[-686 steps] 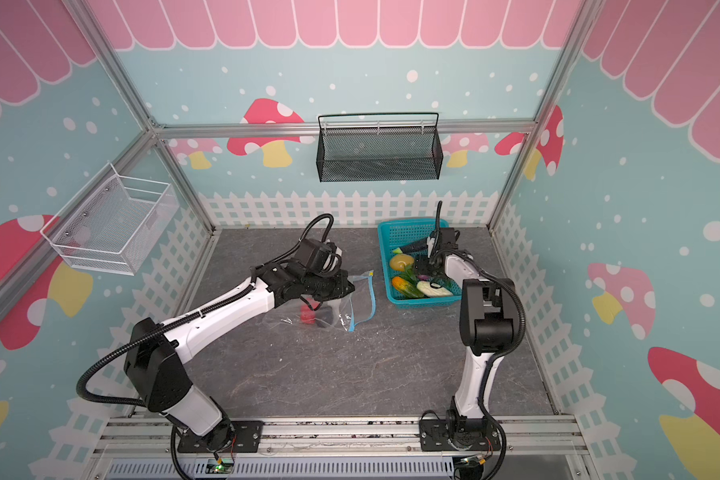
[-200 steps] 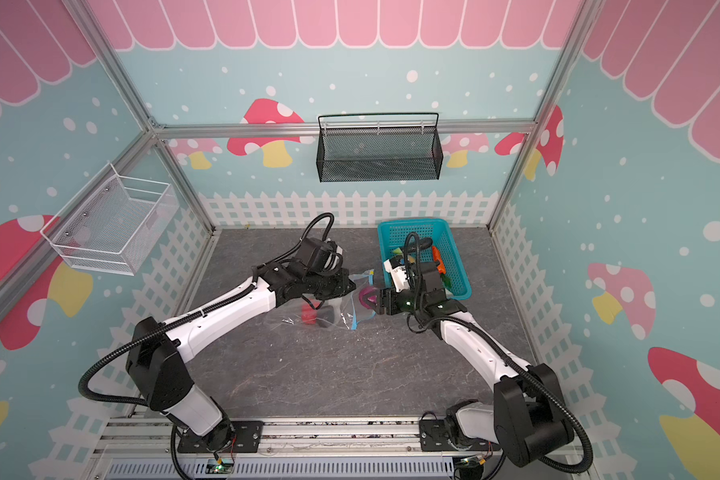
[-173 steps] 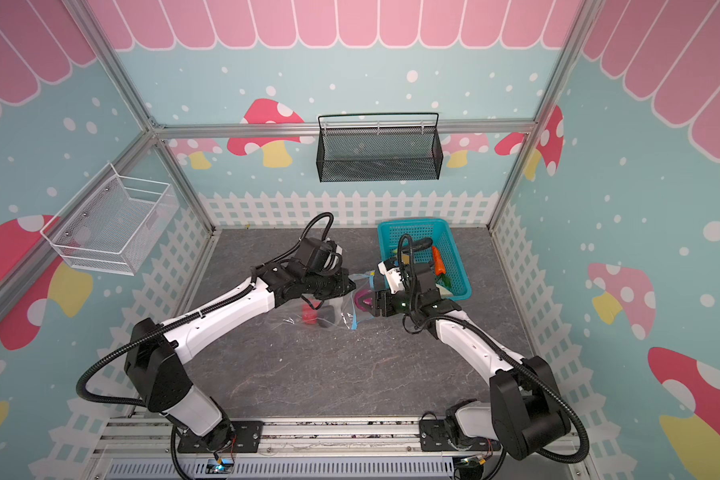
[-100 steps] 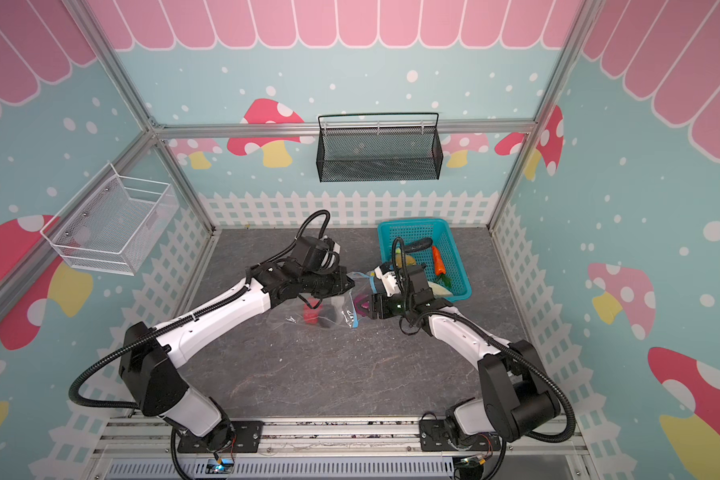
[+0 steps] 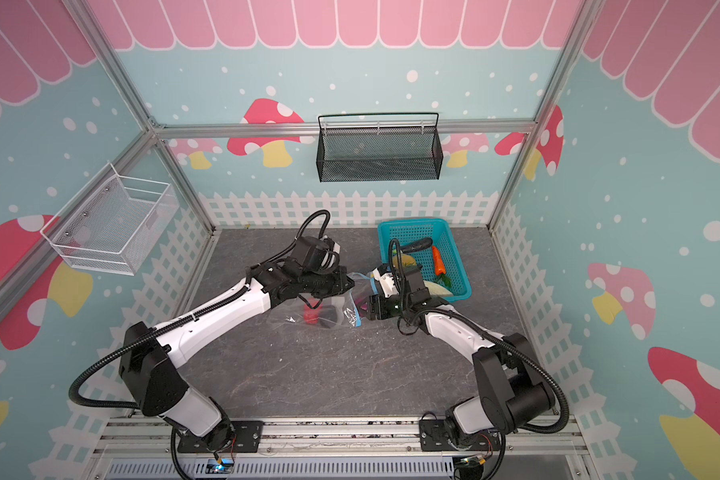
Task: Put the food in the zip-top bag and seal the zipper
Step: 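Open the right gripper to drop the purple onion into the bag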
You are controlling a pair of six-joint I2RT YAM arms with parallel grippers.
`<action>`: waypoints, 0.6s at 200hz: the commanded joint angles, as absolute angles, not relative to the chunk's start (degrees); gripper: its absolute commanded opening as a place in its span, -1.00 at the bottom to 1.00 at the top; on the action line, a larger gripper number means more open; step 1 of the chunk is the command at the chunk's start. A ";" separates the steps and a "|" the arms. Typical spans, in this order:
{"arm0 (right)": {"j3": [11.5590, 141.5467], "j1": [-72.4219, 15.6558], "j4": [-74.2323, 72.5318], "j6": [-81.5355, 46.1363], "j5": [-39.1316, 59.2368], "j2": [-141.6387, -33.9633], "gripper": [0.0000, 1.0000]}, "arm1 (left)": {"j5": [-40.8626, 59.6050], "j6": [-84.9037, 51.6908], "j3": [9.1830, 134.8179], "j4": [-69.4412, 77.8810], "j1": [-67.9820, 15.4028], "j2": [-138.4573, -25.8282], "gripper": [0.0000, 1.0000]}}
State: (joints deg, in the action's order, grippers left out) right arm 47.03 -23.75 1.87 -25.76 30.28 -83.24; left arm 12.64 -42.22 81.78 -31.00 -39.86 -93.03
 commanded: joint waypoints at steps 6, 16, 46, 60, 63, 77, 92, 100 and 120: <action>48.87 -24.16 2.27 -24.98 29.28 -83.77 0.60 | 12.04 -42.06 81.56 -30.81 -39.73 -91.01 -1.00; 48.95 -24.17 2.32 -24.96 29.18 -83.81 0.62 | 12.04 -42.07 81.56 -30.85 -39.68 -91.03 -1.00; 49.30 -24.25 2.79 -24.96 28.75 -83.47 0.67 | 12.12 -42.07 81.39 -30.87 -39.71 -91.04 -1.00; 49.39 -24.21 2.94 -24.96 28.59 -83.32 0.69 | 12.17 -42.02 81.28 -30.85 -39.65 -90.97 -1.00; 49.48 -24.23 2.98 -24.96 28.57 -83.32 0.69 | 12.00 -42.07 81.29 -30.86 -39.66 -90.92 -1.00; 49.65 -24.24 3.05 -24.96 28.40 -83.07 0.70 | 11.99 -42.05 81.21 -30.86 -39.68 -90.88 -1.00; 49.69 -24.25 3.26 -24.96 28.35 -82.97 0.70 | 12.04 -42.10 81.12 -30.86 -39.65 -90.79 -1.00; 49.80 -24.26 3.41 -24.96 28.35 -82.88 0.69 | 12.04 -42.08 81.07 -30.85 -39.64 -90.78 -1.00; 50.15 -24.24 4.34 -24.80 27.72 -81.82 0.67 | 11.87 -42.06 80.87 -30.86 -39.64 -90.58 -1.00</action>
